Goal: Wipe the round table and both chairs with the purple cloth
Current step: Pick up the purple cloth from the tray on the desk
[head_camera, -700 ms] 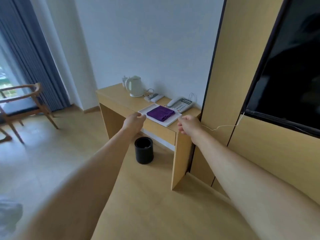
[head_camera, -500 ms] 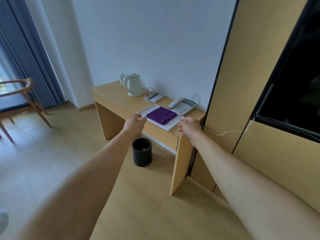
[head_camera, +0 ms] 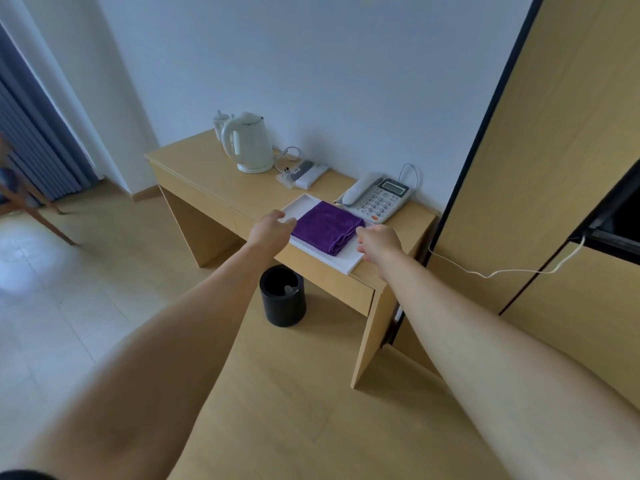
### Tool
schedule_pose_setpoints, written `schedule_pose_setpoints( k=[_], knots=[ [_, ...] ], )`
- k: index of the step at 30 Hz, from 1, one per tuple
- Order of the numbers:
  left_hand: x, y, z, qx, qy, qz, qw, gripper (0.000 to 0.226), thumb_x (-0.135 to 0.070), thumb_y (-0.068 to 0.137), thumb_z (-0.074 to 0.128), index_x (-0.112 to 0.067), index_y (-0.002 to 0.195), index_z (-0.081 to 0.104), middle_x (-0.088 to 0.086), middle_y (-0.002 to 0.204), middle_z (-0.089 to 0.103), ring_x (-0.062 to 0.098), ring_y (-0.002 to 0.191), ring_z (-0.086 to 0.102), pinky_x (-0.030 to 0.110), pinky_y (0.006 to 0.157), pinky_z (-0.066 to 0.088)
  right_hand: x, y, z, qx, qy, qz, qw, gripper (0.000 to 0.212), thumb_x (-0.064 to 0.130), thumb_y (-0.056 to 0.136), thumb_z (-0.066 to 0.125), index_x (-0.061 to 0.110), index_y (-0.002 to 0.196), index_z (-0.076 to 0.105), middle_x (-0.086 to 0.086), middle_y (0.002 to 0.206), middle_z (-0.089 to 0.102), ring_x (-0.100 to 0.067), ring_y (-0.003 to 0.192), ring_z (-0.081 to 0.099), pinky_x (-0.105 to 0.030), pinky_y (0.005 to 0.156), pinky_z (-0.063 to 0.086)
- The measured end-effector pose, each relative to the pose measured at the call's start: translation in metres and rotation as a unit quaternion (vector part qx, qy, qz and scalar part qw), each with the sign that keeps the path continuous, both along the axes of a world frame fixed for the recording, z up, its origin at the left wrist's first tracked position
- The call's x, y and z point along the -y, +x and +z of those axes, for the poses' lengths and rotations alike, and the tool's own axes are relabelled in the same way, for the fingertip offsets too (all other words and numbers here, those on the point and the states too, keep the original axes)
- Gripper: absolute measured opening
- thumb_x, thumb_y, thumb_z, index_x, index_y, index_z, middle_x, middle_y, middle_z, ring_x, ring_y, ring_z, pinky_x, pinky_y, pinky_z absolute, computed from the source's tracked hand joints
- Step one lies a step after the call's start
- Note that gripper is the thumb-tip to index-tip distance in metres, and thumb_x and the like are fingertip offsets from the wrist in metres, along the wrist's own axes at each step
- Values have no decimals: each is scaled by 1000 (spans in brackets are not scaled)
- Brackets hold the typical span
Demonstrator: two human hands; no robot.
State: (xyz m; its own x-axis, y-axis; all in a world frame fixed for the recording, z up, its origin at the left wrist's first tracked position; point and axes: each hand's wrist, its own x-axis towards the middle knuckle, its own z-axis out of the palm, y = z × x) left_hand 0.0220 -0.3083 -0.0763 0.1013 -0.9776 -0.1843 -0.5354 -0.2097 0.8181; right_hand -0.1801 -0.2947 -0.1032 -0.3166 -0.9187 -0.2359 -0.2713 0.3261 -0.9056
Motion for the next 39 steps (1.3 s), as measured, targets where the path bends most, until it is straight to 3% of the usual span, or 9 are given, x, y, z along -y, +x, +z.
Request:
schedule_pose_setpoints(
  k=[6,11,18,22,25,29,33,36,39],
  knots=[
    [68,0,-37,0,39,-32,999,52,-37,101,51,-17,148,43,9,148,48,27,131,50,38,110,41,45,3,-30,40,58,-51,996,17,24,94,55,9,97,61,-7,93,60,-28,104,65,-41,91,54],
    [137,8,-66,18,59,-82,995,55,-31,101,52,-12,151,38,9,145,51,26,128,51,30,98,40,91,15,-51,52,114,-100,987,32,31,94,58,9,115,59,-9,101,60,-29,98,66,-38,81,54],
    [241,6,-95,42,109,-151,982,60,-30,98,54,-8,152,35,11,151,42,28,131,48,39,107,40,160,38,-77,72,158,-206,963,21,31,94,56,12,105,53,-5,100,57,-26,98,57,-40,94,51],
    [275,-8,-117,68,140,-182,971,60,-33,96,57,-4,146,40,11,135,52,28,114,53,37,88,43,186,44,-89,82,165,-258,948,22,28,91,57,12,106,55,-3,100,58,-24,85,55,-33,77,48],
    [289,-13,-130,63,171,-161,970,52,-37,94,62,-5,134,48,7,111,54,26,99,53,40,84,51,199,44,-104,94,180,-303,931,40,33,80,59,10,112,60,-7,108,65,-26,84,62,-32,74,53],
    [301,-22,-141,33,202,-134,970,52,-42,94,64,-3,126,53,9,104,56,27,96,56,41,85,53,208,37,-115,69,197,-315,926,18,26,89,58,9,96,60,-4,86,60,-17,66,53,-24,55,43],
    [306,-30,-148,23,221,-128,967,59,-50,93,61,-3,127,52,9,104,56,29,98,58,43,90,53,218,31,-119,89,206,-316,922,25,35,88,63,11,93,60,-7,91,64,-26,80,63,-42,83,59],
    [309,-37,-153,1,238,-122,964,65,-55,90,62,-4,129,51,9,109,56,32,108,59,48,98,51,224,25,-130,95,217,-308,922,37,45,84,68,13,101,62,-8,101,67,-29,90,65,-39,85,57],
    [310,-42,-152,-5,246,-129,961,53,-55,87,67,-10,112,53,8,106,57,30,106,61,45,96,53,231,21,-139,105,221,-299,922,51,50,73,78,11,103,65,-9,99,71,-30,88,68,-39,83,58]
  ],
)
